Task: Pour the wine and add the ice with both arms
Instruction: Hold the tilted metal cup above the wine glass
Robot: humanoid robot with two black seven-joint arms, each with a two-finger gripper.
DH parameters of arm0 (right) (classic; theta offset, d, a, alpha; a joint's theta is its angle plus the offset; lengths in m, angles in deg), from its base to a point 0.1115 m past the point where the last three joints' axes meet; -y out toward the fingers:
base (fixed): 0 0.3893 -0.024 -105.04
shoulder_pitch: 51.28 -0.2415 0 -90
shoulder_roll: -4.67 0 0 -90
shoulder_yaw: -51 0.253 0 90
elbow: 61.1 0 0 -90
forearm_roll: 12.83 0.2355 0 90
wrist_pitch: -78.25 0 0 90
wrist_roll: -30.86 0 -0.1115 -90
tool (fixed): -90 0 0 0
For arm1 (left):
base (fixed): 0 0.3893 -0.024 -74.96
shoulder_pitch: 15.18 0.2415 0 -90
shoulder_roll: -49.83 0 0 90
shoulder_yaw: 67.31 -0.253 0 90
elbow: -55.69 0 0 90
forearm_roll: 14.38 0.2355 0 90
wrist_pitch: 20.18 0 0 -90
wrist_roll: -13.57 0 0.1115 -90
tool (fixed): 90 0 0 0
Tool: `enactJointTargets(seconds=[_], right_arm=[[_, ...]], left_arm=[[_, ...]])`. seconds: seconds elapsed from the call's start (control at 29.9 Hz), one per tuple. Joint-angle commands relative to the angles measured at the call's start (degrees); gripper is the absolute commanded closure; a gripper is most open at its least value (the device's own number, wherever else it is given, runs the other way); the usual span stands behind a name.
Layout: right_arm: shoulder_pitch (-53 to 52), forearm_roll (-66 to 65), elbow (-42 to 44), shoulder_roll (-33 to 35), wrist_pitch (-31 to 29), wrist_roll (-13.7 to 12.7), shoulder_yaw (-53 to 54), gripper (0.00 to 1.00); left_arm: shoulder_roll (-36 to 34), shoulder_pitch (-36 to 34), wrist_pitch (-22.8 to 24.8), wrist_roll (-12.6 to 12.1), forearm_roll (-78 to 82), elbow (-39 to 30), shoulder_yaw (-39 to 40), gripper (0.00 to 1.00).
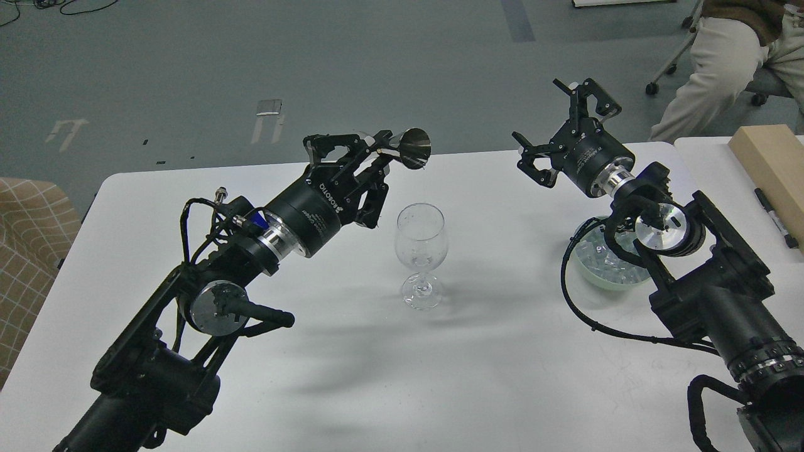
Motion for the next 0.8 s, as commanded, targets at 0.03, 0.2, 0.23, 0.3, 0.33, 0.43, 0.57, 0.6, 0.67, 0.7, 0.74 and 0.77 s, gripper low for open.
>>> enactJointTargets(seconds=[0.03,0.2,0.23,0.3,0.33,0.43,0.57,0.6,0.67,0.7,0.74,0.77], right_arm=[[0.0,0.0,0.0,-0.1,-0.1,0.0,0.0,0.0],[0.0,0.0,0.0,-0.1,0.0,0.0,0.0,0.0],[0.0,0.0,0.0,-0.1,0.0,0.0,0.0,0.0],[0.0,0.0,0.0,-0.1,0.0,0.0,0.0,0.0],[0.0,0.0,0.0,-0.1,0.0,0.0,0.0,0.0],[0.0,0.0,0.0,-0.1,0.0,0.0,0.1,0.0],[0.0,0.0,0.0,-0.1,0.0,0.0,0.1,0.0],[0.0,0.0,0.0,0.0,0.0,0.0,0.1,0.0],[0.0,0.0,0.0,0.0,-0.1,0.0,0.1,0.0],[-0.1,0.0,0.0,0.0,0.0,0.0,0.1,0.0],[-0.1,0.0,0.1,0.0,0.0,0.0,0.1,0.0],[-0.1,0.0,0.0,-0.1,0.0,0.0,0.1,0.0]], left_arm=[[0.0,0.0,0.0,0.0,0.2,0.0,0.0,0.97],[-0.2,-0.1,0.0,0.5,0.3,0.0,0.0,0.97],[-0.2,-0.1,0.0,0.5,0.6,0.0,0.0,0.97],[-0.2,-0.1,0.0,0.5,1.3,0.0,0.0,0.97],[-0.1,-0.1,0.0,0.5,1.9,0.0,0.0,0.97],[-0.1,-0.1,0.0,0.9,2.2,-0.1,0.0,0.97],[-0.2,-0.1,0.1,1.2,2.3,-0.1,0.0,0.97],[-0.2,-0.2,0.3,1.2,2.4,-0.1,0.0,0.97],[-0.2,-0.3,0.4,1.3,2.4,-0.1,0.1,0.97],[-0.3,-0.2,0.4,1.3,2.5,-0.1,0.1,0.97],[-0.2,-0.3,0.4,1.3,2.7,-0.1,0.1,0.97],[-0.3,-0.3,0.4,1.3,3.1,-0.2,0.1,0.97]])
